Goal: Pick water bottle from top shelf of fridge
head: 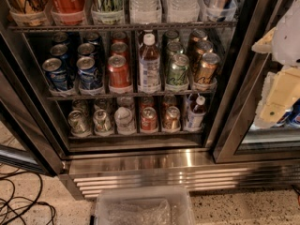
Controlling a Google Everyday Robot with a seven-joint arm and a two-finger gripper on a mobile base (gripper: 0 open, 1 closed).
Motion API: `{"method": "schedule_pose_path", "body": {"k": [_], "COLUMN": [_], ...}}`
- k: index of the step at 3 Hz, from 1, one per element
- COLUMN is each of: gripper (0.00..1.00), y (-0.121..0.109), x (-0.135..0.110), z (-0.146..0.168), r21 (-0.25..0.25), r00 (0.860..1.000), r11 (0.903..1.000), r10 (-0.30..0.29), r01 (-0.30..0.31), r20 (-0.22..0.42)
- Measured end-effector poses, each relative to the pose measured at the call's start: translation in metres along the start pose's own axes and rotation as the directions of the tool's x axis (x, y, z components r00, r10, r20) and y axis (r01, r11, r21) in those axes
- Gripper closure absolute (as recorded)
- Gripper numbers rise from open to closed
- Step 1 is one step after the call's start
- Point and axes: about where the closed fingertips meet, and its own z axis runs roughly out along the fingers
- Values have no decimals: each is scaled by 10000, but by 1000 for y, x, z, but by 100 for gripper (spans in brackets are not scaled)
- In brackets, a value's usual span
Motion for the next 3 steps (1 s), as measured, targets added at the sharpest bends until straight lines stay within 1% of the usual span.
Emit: {"method": "schedule_pose_path", "body": {"k": [1,2,3], "gripper": [0,0,0], "y": [0,-2,-6], "x": [0,-4,-17], "z": [0,2,9], "r21": [0,142,459], "r00": [10000,9996,9922], "r11": [10000,9999,9989], "r10": [0,-11,-37], "r01": [0,7,-20], "r20": [1,270,1242]}}
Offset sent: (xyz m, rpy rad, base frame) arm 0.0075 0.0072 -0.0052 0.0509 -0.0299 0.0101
